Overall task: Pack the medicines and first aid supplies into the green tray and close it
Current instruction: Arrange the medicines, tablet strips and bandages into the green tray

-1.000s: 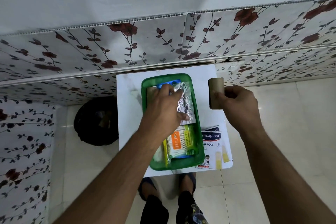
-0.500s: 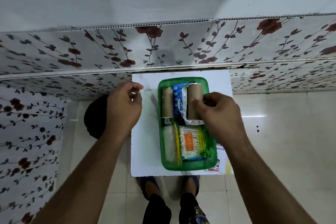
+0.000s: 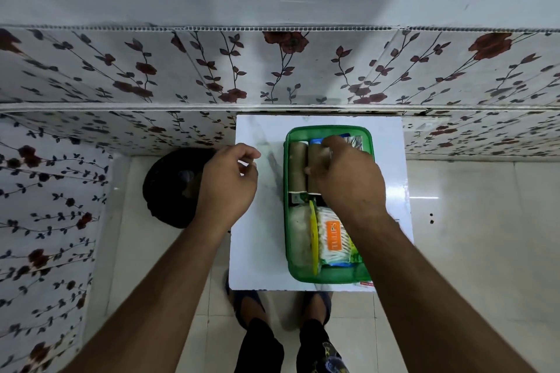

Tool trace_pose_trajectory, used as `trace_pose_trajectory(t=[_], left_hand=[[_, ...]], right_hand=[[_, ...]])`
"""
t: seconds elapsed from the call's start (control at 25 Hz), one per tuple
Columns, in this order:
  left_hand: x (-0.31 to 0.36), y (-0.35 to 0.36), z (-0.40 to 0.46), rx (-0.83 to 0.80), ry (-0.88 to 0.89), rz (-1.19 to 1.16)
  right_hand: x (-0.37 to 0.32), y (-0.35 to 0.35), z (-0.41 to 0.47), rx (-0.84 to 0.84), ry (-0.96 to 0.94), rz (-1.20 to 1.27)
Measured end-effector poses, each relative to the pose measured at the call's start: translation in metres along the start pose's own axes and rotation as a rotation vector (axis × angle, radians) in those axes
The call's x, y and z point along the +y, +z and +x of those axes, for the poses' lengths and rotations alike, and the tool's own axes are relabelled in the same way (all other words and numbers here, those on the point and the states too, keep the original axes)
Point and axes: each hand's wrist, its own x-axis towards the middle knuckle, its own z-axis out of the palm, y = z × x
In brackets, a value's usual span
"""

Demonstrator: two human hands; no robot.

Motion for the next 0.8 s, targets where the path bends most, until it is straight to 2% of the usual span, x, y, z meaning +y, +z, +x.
trace_pose_trajectory(t=[0.16, 0.28, 0.36, 0.48, 0.52, 0.6, 0.68, 0.8], left_hand=[[0.003, 0.001, 0.0, -0.009, 0.013, 0.007], [0.004, 0.001, 0.001, -0.017, 0.024, 0.019], [0.006, 0.0, 0.001, -0.017, 0.017, 0.016], [0.009, -0.004, -0.002, -0.019, 0.011, 0.03], [0.01, -0.005, -0.002, -0.021, 0.014, 0.036], [0.014, -0.005, -0.004, -0.018, 0.016, 0.036], [0.019, -0.003, -0.007, -0.013, 0.009, 0.037], [0.021, 0.001, -0.011, -0.019, 0.013, 0.049]], right_hand=[[0.004, 0.009, 0.002, -0.041, -0.054, -0.006], [0.009, 0.002, -0.002, 0.003, -0.074, 0.091], [0.016, -0.01, -0.008, 0.024, -0.037, 0.269], [0.048, -0.041, -0.019, 0.091, 0.144, 0.677], [0.062, -0.049, -0.023, 0.14, 0.192, 0.726], [0.085, -0.055, -0.028, 0.201, 0.224, 0.651], [0.09, -0.045, -0.029, 0.185, 0.136, 0.474], [0.077, -0.022, -0.022, 0.11, -0.147, -0.107]])
